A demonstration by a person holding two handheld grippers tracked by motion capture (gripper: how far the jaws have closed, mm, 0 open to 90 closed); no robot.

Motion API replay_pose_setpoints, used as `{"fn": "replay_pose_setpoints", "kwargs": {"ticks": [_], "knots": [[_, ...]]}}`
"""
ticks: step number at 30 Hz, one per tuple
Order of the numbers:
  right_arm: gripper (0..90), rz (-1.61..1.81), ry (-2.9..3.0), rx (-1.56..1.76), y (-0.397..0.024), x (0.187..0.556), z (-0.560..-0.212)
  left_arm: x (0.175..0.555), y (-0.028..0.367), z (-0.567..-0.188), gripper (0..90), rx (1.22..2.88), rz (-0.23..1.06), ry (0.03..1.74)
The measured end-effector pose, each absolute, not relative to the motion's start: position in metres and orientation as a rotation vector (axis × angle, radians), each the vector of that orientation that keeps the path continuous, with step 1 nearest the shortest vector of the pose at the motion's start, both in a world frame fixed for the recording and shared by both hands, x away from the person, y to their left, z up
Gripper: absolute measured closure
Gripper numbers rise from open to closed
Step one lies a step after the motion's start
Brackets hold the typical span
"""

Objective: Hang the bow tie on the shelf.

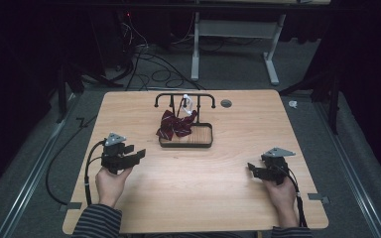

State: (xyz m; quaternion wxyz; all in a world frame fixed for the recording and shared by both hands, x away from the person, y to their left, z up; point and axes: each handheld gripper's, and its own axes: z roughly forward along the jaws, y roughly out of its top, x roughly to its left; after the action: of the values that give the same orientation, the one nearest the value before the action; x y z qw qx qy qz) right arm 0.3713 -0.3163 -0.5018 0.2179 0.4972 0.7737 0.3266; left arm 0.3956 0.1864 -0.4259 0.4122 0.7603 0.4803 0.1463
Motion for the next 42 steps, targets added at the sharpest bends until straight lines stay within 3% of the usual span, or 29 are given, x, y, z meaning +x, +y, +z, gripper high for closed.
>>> {"fn": "replay_pose_setpoints", "kwargs": {"ticks": [42], "knots": [[33.2,0.904,2.143,1.375,-0.316,0.371,-0.502,0.389,0.175,-0.475,45.2,1.994,0.325,1.279]]}}
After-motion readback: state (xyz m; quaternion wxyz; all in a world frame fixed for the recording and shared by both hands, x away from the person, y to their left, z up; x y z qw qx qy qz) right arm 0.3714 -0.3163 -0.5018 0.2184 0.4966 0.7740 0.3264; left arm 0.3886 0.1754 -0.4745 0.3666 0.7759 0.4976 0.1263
